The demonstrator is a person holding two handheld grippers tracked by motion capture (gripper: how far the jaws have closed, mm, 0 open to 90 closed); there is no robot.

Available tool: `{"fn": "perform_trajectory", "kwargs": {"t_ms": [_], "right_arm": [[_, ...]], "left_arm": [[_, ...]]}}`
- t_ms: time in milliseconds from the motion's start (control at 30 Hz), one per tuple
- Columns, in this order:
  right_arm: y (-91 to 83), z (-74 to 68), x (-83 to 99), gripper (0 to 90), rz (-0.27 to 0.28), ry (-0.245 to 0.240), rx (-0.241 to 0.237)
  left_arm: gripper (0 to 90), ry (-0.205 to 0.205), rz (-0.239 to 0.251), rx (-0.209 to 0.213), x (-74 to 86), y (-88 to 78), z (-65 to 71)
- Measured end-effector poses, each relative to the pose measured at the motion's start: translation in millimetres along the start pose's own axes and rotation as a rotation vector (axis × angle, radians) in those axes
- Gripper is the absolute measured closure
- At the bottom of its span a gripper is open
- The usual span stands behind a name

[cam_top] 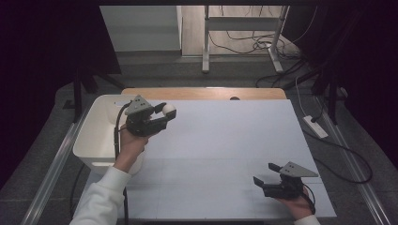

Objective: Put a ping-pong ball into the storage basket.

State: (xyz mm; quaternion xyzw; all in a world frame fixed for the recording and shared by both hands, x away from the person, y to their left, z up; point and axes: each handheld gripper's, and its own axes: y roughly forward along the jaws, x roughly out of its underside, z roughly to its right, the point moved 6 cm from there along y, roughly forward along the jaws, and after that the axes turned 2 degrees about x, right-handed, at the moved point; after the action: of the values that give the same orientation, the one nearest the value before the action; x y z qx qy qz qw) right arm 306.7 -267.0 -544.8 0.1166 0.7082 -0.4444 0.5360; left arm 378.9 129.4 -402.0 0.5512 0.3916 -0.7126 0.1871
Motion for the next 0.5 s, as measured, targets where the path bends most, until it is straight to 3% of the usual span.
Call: {"fn": "perform_trajectory", "kwargs": {"t_ms": [500], "right_arm": [[0.3,-0.1,0.1,15.5,0.000,-0.001,0.002]], "left_arm": [[50.8,-0.016,0.008,-0.046,-1.2,-13.2,-15.9]]}}
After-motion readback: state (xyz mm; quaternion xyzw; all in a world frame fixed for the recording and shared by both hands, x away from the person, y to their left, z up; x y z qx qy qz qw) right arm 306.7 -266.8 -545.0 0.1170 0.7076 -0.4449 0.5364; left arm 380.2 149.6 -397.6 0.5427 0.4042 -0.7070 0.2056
